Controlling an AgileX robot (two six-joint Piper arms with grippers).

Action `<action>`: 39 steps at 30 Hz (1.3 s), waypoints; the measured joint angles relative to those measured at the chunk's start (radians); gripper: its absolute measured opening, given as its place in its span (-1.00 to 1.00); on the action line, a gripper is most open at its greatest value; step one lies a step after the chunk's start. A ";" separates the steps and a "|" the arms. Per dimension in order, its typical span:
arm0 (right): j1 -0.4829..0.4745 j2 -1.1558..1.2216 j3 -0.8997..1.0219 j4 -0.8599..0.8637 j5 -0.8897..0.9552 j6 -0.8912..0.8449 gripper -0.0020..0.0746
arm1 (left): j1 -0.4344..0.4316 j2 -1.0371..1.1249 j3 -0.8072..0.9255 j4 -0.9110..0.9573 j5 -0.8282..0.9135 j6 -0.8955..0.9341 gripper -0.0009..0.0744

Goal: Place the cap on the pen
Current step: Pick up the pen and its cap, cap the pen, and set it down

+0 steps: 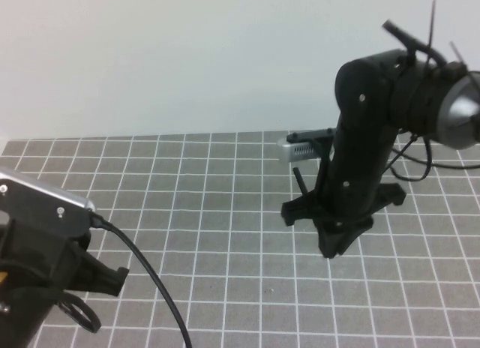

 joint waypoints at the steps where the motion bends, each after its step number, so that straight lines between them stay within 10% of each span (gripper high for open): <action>1: 0.000 0.009 0.000 0.010 -0.003 0.009 -0.72 | 0.000 0.000 0.000 -0.019 0.000 0.005 -0.98; 11: 0.000 0.075 0.002 0.039 -0.034 0.116 -0.72 | 0.000 0.000 0.000 -0.328 0.001 0.098 -0.98; 39: 0.000 0.166 0.002 -0.002 -0.005 0.198 -0.67 | 0.000 0.000 -0.017 -0.363 0.049 0.073 -0.98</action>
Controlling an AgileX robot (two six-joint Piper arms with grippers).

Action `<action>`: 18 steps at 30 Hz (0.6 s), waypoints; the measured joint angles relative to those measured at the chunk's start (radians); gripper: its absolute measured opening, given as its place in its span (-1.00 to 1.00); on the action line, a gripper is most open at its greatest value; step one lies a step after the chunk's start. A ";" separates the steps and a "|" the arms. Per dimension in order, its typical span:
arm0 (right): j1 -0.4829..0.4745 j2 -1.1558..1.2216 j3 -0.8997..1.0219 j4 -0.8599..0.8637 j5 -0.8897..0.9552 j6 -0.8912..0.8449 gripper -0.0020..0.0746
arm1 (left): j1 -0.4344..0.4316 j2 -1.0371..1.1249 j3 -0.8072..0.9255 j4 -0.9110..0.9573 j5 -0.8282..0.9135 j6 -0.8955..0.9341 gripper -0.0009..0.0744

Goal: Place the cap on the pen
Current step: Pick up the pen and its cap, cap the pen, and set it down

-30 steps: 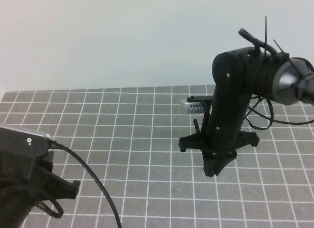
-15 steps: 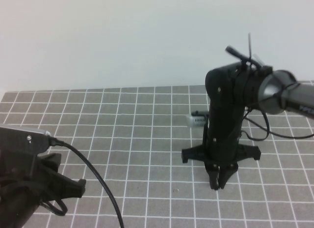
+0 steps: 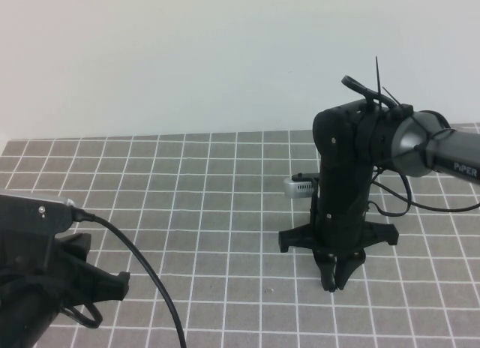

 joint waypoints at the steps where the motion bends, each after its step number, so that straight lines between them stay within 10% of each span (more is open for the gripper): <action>1: 0.000 0.000 0.000 -0.001 0.000 0.000 -0.62 | 0.000 0.000 0.000 0.000 0.000 0.000 -0.98; 9: 0.000 0.000 -0.002 -0.018 -0.008 -0.015 -0.09 | 0.000 0.000 0.000 -0.014 0.018 0.000 -0.98; 18: 0.000 -0.071 -0.002 -0.097 -0.002 -0.063 0.00 | 0.000 0.000 0.000 -0.014 0.020 0.002 -0.98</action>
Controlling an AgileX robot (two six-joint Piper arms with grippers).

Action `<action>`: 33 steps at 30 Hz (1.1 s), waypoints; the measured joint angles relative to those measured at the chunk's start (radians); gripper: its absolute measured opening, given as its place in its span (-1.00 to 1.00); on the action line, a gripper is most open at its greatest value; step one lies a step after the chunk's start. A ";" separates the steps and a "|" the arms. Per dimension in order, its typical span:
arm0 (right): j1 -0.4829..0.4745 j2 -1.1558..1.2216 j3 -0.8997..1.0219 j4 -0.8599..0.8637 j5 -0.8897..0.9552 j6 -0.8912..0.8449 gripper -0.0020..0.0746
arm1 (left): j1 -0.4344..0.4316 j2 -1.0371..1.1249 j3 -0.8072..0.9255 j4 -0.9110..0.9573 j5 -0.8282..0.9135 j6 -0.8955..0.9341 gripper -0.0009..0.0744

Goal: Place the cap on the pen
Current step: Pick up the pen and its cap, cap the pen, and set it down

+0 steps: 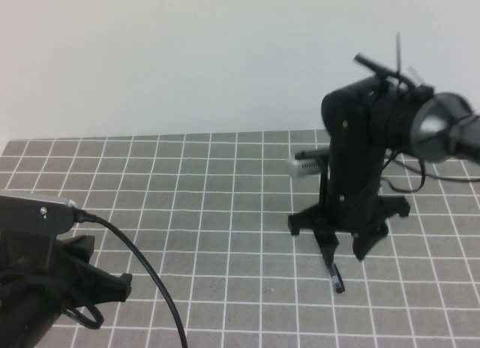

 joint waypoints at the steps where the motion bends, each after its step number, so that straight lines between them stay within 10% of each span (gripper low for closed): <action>1: 0.000 -0.019 -0.003 0.000 -0.006 -0.004 0.00 | 0.000 0.000 0.000 0.000 0.000 0.000 -0.98; 5: 0.000 -0.082 -0.044 0.000 0.004 -0.019 -0.06 | 0.004 -0.019 0.000 0.000 0.008 0.000 -0.98; 13: 0.002 -0.267 -0.120 0.108 0.012 -0.057 -0.87 | 0.131 -0.114 0.000 0.000 0.188 0.000 -0.98; 20: 0.002 -0.399 -0.175 0.326 0.016 -0.064 -0.95 | 0.282 -0.234 0.000 0.000 0.306 -0.005 -0.98; 33: 0.002 -0.560 -0.189 0.177 -0.032 -0.512 -0.95 | 0.395 -0.611 0.000 -0.005 0.275 0.085 -0.98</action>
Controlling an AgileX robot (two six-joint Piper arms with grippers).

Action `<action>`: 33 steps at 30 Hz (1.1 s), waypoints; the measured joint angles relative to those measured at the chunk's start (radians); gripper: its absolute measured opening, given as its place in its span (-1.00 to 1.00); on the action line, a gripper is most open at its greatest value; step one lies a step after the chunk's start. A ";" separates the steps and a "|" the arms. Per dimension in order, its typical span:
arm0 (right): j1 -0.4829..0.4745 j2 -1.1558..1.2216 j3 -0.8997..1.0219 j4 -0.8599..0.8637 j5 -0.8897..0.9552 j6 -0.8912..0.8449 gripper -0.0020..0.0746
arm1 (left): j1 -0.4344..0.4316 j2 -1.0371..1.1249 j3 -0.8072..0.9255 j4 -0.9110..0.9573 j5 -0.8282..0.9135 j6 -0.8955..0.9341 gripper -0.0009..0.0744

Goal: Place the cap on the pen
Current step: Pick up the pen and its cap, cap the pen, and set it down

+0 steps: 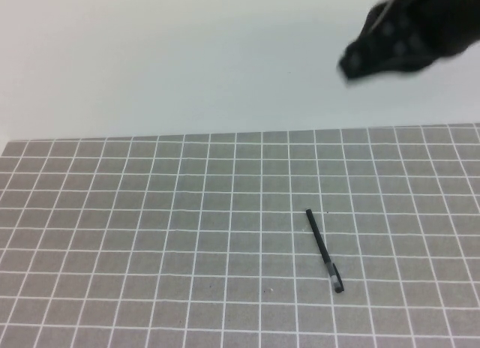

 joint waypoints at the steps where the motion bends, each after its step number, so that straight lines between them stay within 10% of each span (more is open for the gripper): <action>1: 0.000 -0.033 0.021 -0.018 -0.067 -0.023 -0.95 | 0.000 -0.033 0.000 -0.012 -0.012 0.025 -0.98; 10: -0.004 -0.466 0.495 -0.055 -0.645 -0.298 -0.95 | 0.000 -0.178 0.000 -0.056 -0.126 0.041 -0.98; 33: -0.511 -1.567 1.769 0.075 -0.869 -0.256 -0.95 | 0.007 -0.178 0.002 -0.033 -0.202 -0.087 -0.98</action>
